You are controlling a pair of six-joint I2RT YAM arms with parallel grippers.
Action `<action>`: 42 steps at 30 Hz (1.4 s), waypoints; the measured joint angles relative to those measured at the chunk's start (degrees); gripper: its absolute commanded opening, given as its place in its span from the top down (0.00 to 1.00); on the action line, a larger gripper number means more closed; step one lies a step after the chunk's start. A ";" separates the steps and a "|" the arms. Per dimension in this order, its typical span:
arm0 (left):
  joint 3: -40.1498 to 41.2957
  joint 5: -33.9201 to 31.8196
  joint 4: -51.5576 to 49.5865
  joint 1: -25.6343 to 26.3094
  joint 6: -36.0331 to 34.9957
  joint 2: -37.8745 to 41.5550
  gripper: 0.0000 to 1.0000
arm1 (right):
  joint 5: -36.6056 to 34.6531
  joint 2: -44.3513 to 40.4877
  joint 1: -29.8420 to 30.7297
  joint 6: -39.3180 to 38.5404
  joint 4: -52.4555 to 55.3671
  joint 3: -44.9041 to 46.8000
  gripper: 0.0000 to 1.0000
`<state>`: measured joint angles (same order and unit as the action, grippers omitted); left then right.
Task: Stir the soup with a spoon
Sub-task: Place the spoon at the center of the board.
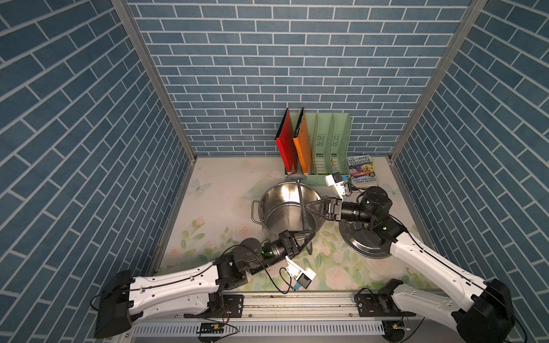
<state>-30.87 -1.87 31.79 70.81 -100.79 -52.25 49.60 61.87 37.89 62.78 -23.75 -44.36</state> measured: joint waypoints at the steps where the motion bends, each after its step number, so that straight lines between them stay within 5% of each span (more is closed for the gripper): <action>1: 0.00 0.00 0.07 0.00 0.02 -0.11 1.00 | 0.24 0.48 0.48 0.26 -1.03 0.33 0.33; 5: 0.00 0.00 0.13 0.00 0.04 -0.28 1.00 | 0.83 2.05 2.19 1.79 -4.59 0.66 0.48; 10: 0.00 0.02 0.66 0.02 -0.04 -0.70 1.00 | 0.61 2.60 2.99 2.78 -7.63 1.11 0.96; 13: 0.50 -0.15 0.46 0.09 -1.42 -0.94 0.97 | 0.17 2.54 3.06 8.09 -7.52 1.64 1.00; 17: 1.05 0.00 1.09 0.09 0.85 -0.94 0.46 | -0.48 2.40 3.02 7.06 -7.45 2.19 1.00; 19: 1.60 0.24 2.99 0.11 3.58 -0.57 0.04 | -1.03 1.79 2.36 4.50 -6.21 2.16 1.00; 22: 3.04 -0.02 5.31 0.11 9.40 0.96 0.00 | -1.09 -0.63 -1.81 0.87 -2.62 2.16 1.00; 26: 2.97 -3.98 6.40 0.15 23.37 3.52 0.00 | 0.17 -5.27 -13.92 -5.55 4.33 2.08 1.00; 32: -8.98 -22.51 1.22 -2.43 55.87 4.68 0.00 | 3.80 -9.99 -32.61 -15.67 11.96 7.72 1.00; 37: -17.16 -33.99 -11.65 -16.26 86.86 6.03 0.00 | 3.74 -10.51 -35.74 -19.34 14.69 17.38 1.00; 42: -11.45 -37.90 -20.92 -29.20 106.60 10.95 0.00 | 3.72 -9.70 -35.98 -20.06 13.81 25.38 1.00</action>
<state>-42.33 -39.77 10.87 41.60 5.80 -41.30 53.32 52.16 1.91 42.72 -9.93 -18.98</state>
